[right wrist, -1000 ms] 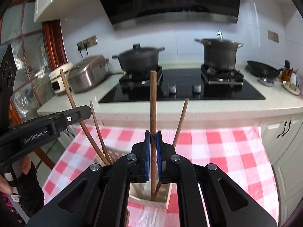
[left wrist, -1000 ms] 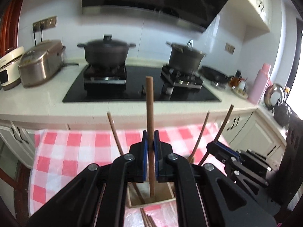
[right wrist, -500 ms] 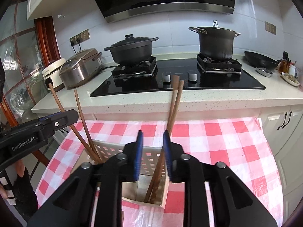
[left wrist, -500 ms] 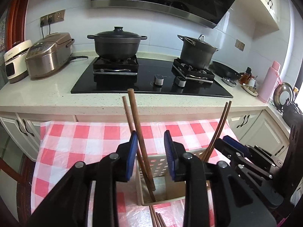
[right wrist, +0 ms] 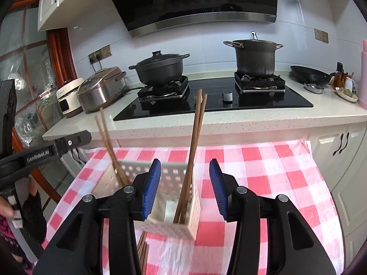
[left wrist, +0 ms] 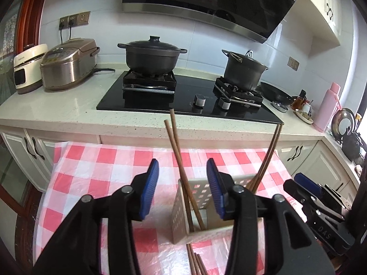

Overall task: Organize utensils
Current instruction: 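Open both tools to release the chopsticks into the basket, then move both open tools back down toward the chopsticks lying beside the basket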

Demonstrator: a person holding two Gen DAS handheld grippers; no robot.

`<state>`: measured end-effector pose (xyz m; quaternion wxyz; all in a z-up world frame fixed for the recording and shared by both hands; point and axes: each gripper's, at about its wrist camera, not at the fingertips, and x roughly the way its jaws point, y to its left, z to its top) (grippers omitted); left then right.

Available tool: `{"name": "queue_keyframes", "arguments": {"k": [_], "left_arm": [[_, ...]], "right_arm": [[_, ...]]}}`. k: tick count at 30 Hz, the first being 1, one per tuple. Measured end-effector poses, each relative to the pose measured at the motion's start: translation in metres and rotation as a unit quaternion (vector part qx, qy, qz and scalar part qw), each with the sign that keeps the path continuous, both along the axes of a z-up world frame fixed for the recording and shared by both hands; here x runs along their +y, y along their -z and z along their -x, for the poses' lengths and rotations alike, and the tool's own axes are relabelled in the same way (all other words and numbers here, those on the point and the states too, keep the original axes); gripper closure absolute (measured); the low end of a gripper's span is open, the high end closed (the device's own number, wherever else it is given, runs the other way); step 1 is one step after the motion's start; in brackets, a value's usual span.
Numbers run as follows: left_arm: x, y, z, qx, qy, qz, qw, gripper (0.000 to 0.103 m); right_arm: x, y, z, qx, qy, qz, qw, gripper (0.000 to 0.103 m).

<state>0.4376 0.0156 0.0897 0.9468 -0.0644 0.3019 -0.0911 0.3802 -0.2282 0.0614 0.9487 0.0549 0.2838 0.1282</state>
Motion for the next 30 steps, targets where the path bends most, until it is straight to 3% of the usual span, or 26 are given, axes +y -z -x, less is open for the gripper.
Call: {"name": "queue_keyframes", "arguments": {"k": [3,9,18,25,30], "left_arm": [[0.006,0.007,0.024,-0.017,-0.009,-0.005,0.9998,0.038],[0.019,0.04,0.077,-0.031,-0.027,-0.022,0.9989,0.023],[0.032,0.092,0.139,-0.041,-0.06,-0.055,0.9958,0.022],[0.037,0.111,0.167,-0.051,-0.085,-0.074,0.9923,0.022],[0.046,0.116,0.183,-0.047,-0.094,-0.063,0.9925,0.022]], "right_arm": [[-0.002,0.012,0.016,0.008,-0.009,-0.006,1.0,0.059],[0.003,0.051,0.045,0.045,-0.029,-0.01,0.999,0.059],[0.023,0.096,0.078,0.081,-0.042,-0.006,0.996,0.06],[0.044,0.117,0.099,0.091,-0.048,0.004,0.995,0.06],[0.048,0.118,0.112,0.085,-0.046,0.0,0.995,0.06]]}}
